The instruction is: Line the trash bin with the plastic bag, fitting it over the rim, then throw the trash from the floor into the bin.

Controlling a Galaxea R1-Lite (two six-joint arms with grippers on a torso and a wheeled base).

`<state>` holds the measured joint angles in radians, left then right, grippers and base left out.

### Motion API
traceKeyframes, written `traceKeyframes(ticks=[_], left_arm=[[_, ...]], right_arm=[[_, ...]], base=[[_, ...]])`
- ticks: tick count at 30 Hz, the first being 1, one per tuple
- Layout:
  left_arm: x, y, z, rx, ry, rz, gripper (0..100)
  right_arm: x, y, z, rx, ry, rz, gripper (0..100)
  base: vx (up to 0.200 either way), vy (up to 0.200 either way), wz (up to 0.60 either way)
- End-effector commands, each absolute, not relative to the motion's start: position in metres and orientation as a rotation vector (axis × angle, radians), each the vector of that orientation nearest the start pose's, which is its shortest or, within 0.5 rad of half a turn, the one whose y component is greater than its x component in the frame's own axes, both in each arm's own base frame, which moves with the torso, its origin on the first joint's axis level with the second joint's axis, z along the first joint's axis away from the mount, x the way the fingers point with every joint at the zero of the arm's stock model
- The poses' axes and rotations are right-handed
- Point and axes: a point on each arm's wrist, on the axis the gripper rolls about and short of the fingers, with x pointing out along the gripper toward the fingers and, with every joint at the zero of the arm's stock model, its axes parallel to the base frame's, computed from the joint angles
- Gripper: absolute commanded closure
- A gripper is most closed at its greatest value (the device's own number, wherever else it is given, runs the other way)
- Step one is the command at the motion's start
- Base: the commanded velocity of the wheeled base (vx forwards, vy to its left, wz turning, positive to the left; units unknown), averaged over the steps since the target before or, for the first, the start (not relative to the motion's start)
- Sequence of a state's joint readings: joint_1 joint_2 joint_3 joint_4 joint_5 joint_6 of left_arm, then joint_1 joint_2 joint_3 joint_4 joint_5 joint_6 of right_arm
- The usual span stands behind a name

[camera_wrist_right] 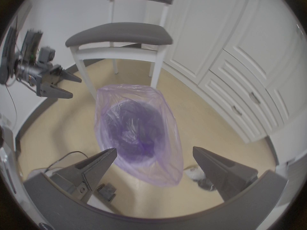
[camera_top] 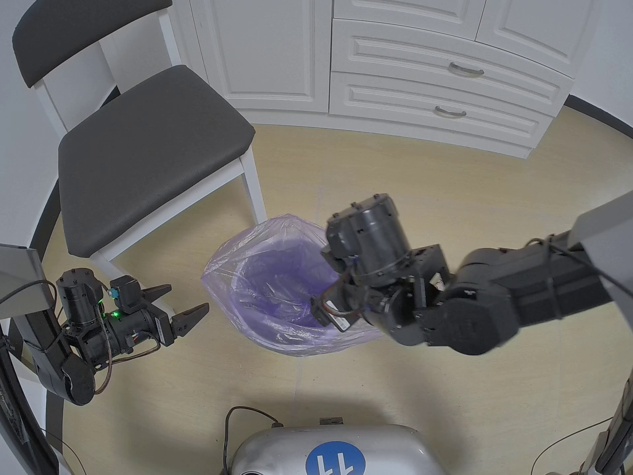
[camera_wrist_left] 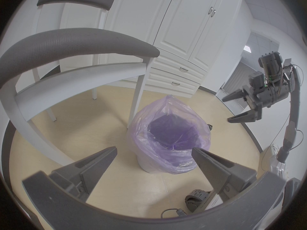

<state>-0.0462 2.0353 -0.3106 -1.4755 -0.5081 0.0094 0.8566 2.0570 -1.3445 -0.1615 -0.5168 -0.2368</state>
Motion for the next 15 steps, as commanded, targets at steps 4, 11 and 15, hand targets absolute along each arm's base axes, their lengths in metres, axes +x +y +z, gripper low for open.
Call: traceKeyframes(ticks=[4, 11, 15], left_arm=[[0.268, -0.031, 0.065, -0.043, 0.209, -0.583, 0], [0.274, -0.052, 0.067, -0.108, 0.213, -0.641, 0], [0.276, -0.054, 0.07, -0.131, 0.203, -0.61, 0]], right_arm=[[0.222, 0.227, 0.182, -0.133, 0.256, 0.405, 0], [0.247, 0.219, 0.163, -0.085, 0.266, 0.33, 0], [0.26, 0.215, 0.159, -0.191, 0.248, 0.246, 0]], base=[[0.0, 0.0, 0.0], [0.0, 0.0, 0.0], [0.0, 0.0, 0.0]])
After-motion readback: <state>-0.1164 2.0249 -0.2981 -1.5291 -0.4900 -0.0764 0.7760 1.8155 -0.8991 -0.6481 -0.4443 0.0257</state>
